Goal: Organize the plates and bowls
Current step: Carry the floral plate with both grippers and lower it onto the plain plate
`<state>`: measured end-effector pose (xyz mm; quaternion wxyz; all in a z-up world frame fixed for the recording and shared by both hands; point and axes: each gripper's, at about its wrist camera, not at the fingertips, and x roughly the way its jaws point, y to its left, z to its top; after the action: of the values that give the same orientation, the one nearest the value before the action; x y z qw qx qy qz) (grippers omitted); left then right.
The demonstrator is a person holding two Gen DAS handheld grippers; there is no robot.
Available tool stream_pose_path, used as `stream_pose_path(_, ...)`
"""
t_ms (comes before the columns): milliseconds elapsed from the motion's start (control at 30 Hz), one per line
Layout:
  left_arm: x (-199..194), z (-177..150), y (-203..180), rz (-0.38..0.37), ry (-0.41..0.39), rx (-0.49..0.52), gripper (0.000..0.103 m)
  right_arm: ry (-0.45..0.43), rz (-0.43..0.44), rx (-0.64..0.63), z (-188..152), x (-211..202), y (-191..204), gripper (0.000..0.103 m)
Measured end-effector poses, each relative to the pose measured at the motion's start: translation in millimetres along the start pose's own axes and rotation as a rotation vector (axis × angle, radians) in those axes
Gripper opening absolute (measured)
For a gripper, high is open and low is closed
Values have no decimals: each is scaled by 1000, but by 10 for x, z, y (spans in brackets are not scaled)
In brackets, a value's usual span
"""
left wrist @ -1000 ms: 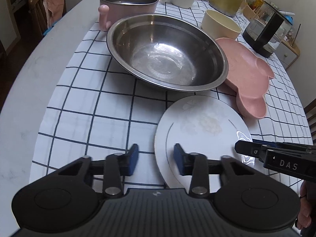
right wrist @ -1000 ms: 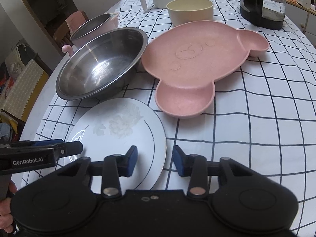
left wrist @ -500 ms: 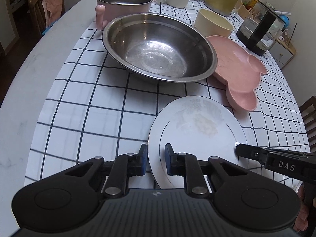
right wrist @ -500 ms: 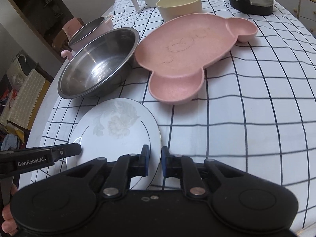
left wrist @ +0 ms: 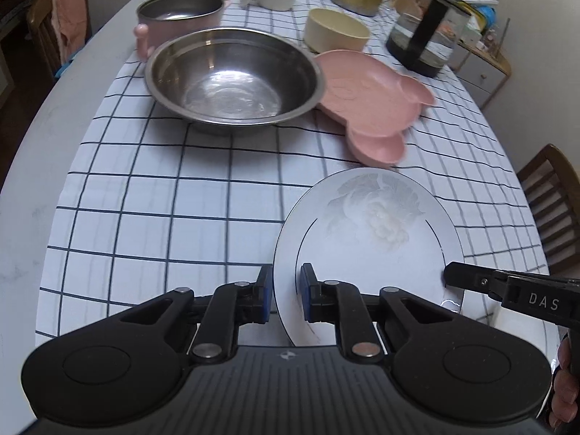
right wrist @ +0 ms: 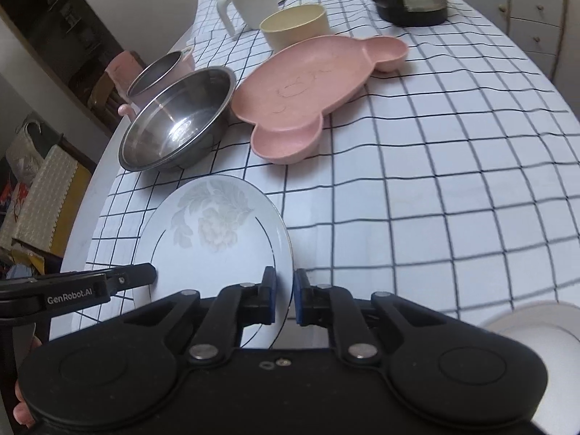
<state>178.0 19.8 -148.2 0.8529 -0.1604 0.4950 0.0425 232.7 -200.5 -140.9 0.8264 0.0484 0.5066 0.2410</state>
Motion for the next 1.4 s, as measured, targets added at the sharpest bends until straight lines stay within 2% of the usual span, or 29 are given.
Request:
stream_pose_path(400, -232, -165, -776, -111, 19, 147, 15, -79, -45, 140, -325, -785, -441, 9)
stream_pose_path(833, -49, -474, -1772, -224, 99, 346, 15, -151, -135, 354, -911, -1429, -1215, 9)
stream_pose_path(1033, 151, -665, -2077, -222, 146, 431, 14, -150, -164, 443, -1207, -1524, -1513, 9)
stream_pose_path(1400, 404, -775, -2190, -191, 185, 483, 15, -110, -159, 505, -1422, -1403, -1756, 9)
